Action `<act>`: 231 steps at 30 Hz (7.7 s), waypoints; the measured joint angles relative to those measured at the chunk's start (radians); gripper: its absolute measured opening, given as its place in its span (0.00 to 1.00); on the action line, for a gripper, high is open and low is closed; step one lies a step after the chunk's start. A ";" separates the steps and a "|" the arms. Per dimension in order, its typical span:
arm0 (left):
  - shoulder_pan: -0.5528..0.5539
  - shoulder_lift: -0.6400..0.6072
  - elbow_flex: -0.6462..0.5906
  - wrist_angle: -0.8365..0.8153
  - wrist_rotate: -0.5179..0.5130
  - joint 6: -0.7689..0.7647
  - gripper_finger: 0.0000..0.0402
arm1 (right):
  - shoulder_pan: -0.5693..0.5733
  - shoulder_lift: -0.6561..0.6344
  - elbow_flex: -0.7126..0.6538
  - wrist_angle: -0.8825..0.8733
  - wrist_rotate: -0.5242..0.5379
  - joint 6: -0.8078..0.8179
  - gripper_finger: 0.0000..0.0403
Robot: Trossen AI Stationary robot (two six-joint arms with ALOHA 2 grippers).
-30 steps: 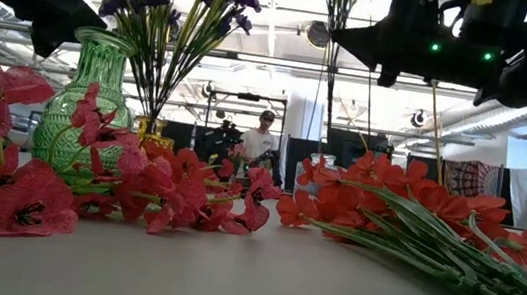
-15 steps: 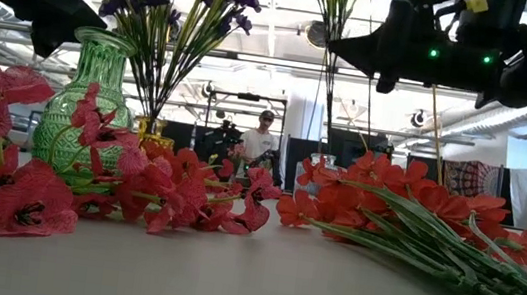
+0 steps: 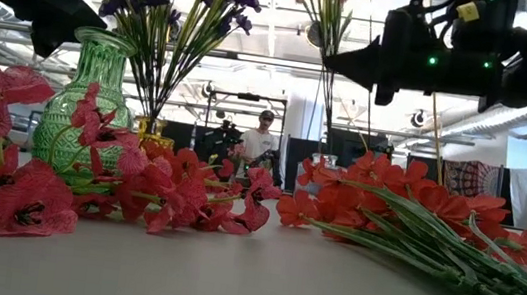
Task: Sort flowers into vase by color
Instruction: Put the right pink flowers into the transparent vase, then put the top right orange flowers into the green vase
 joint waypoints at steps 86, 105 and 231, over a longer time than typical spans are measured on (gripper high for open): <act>0.000 0.000 0.000 0.000 0.001 0.000 0.35 | 0.350 -0.119 0.000 -1.163 0.004 0.449 0.59; 0.000 0.000 0.000 0.000 0.000 0.000 0.35 | 0.350 -0.116 0.000 -1.165 -0.005 0.488 0.12; 0.000 0.000 0.000 -0.001 0.001 0.000 0.35 | 0.254 -0.609 -0.211 -0.200 0.073 -0.097 0.00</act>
